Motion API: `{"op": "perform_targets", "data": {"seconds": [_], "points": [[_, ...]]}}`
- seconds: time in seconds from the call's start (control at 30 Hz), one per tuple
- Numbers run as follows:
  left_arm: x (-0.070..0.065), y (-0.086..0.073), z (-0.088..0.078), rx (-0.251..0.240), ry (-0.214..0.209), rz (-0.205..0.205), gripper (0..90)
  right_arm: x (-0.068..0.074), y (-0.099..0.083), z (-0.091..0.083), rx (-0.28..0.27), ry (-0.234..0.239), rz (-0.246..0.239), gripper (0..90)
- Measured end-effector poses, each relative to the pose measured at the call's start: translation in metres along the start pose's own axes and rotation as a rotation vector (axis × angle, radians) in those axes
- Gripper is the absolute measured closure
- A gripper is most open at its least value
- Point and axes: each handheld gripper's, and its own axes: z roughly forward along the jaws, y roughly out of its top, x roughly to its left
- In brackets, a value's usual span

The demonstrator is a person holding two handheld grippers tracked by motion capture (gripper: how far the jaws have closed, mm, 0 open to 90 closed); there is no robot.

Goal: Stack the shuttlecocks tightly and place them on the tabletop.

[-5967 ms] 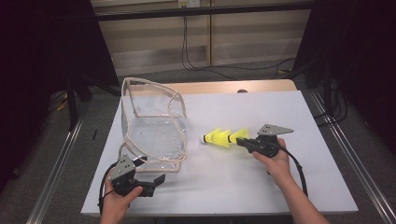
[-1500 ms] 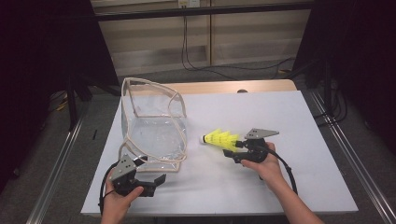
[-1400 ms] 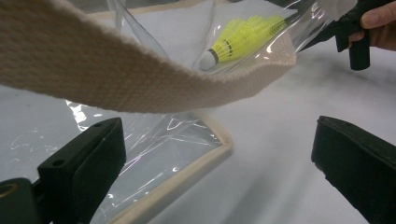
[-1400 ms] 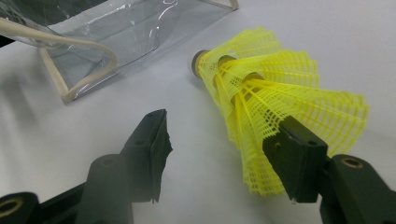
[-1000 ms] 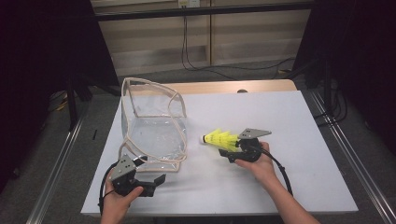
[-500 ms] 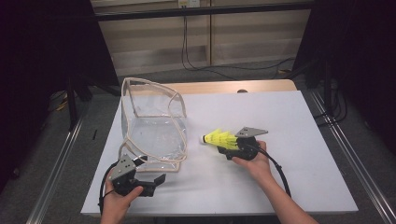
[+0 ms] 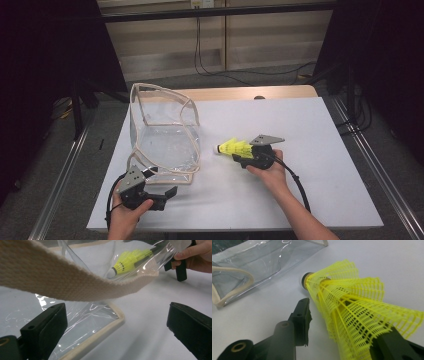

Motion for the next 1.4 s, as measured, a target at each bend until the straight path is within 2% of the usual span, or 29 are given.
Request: {"op": "perform_targets", "data": {"seconds": [0.17, 0.5, 1.13, 1.4], "points": [[0.0, 0.0, 0.0, -0.003, 0.0, 0.002, 3.2, 0.003, 0.003, 0.003, 0.002, -0.006, -0.008, 60.4], [0.001, 0.0, 0.0, 0.002, 0.004, 0.006, 3.2, 0.002, 0.003, 0.004, 0.009, -0.015, -0.022, 79.2], [0.001, -0.001, -0.002, -0.01, 0.008, -0.003, 3.2, 0.002, 0.009, -0.009, -0.008, 0.054, -0.013, 80.3], [0.002, 0.0, -0.004, -0.016, 0.008, -0.001, 3.2, 0.002, 0.015, -0.016, -0.007, 0.062, -0.017, 80.3]]}}
